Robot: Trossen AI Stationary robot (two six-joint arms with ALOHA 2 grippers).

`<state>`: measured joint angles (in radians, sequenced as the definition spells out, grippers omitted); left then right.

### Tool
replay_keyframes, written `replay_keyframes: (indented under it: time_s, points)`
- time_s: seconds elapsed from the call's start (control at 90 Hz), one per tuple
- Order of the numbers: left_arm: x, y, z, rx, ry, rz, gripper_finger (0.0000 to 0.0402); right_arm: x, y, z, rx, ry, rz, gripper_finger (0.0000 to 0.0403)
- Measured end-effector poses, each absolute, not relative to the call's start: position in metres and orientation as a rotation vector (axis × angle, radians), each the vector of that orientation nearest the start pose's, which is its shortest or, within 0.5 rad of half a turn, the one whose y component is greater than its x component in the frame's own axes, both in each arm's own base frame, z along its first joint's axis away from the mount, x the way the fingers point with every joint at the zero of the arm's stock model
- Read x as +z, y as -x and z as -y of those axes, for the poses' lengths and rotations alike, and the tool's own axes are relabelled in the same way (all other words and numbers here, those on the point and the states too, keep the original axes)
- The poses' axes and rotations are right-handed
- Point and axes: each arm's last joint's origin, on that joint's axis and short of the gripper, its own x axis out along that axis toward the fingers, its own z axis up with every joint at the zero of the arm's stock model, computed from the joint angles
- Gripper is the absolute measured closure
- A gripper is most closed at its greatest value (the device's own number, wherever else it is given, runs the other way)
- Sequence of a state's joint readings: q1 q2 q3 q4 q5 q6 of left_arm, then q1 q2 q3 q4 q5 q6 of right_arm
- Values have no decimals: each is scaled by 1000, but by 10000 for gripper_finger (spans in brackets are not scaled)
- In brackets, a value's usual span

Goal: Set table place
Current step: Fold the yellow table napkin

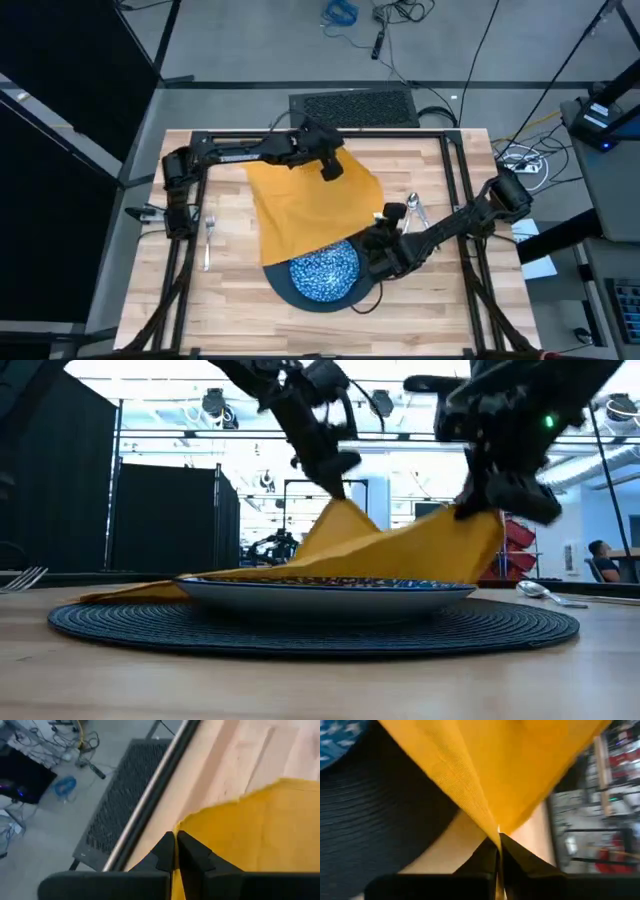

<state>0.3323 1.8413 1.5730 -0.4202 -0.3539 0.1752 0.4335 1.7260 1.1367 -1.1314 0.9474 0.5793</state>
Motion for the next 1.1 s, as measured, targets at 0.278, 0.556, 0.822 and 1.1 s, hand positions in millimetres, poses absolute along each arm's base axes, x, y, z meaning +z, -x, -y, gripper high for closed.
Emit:
replay_keyframes:
  time_s: [0.278, 0.556, 0.822, 1.1]
  points:
    - [368, -327, -130, 712, -215, -685, 401, 254, -260, -92, -844, 767, -1115, 403]
    - [423, -262, -97, 736, -130, -562, 401, 322, -247, -83, -800, 680, -966, 403]
    - [448, -227, -59, 649, -42, -451, 401, 365, -236, -76, -752, 643, -905, 403]
    - [462, -212, -27, 534, 41, -342, 401, 379, -242, -51, -782, 689, -972, 403]
